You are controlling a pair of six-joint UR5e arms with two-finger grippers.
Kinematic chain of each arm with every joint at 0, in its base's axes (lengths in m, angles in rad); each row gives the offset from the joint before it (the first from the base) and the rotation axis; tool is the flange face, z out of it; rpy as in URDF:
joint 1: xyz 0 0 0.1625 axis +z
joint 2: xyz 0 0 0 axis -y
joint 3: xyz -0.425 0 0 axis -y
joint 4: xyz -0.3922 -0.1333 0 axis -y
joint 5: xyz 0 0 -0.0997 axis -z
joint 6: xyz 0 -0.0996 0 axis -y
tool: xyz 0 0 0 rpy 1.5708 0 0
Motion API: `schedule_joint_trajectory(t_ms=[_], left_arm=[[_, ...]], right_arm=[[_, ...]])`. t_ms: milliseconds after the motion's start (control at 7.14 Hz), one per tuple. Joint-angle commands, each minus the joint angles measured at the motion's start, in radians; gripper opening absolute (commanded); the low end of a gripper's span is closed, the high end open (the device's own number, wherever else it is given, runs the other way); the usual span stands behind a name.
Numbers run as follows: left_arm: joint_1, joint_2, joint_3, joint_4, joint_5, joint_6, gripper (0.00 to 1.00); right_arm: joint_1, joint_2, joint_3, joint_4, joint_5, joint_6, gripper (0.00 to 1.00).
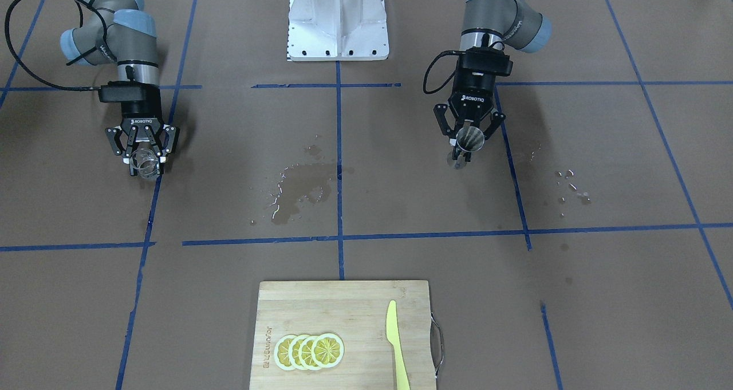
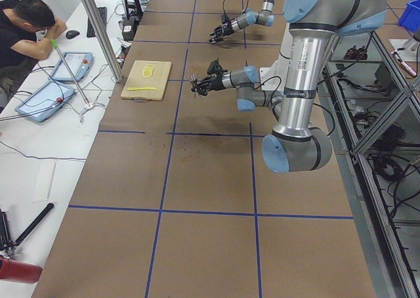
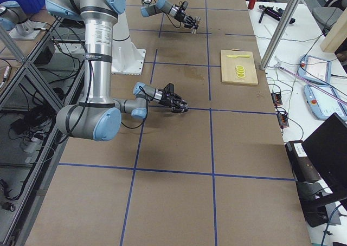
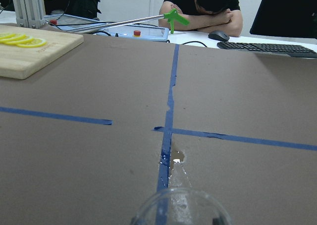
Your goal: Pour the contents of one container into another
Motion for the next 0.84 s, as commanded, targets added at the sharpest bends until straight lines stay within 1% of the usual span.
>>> schedule_joint_trajectory(t_ms=[0,140,280,420,560,700], left_arm=[[0.000,-0.001,-0.003,0.000,0.000,0.000,0.00],[0.002,-0.003,-0.004,0.000,-0.001,0.003,0.00],[0.003,-0.028,-0.003,0.000,-0.011,0.014,0.00],[0.011,-0.085,0.008,0.008,-0.024,0.020,0.00],[0.014,-0.116,0.047,0.000,-0.059,0.031,0.00],[0.032,-0.147,0.072,0.000,-0.061,0.032,0.00]], right_arm=[[0.047,0.000,0.056,0.000,0.065,-0.022,0.00],[0.082,0.001,0.087,-0.002,0.085,-0.149,0.00],[0.107,0.001,0.127,-0.002,0.106,-0.221,0.00],[0.124,0.000,0.170,-0.002,0.157,-0.275,0.00],[0.149,0.009,0.219,-0.008,0.178,-0.396,0.00],[0.174,0.048,0.241,-0.012,0.220,-0.468,0.00]])
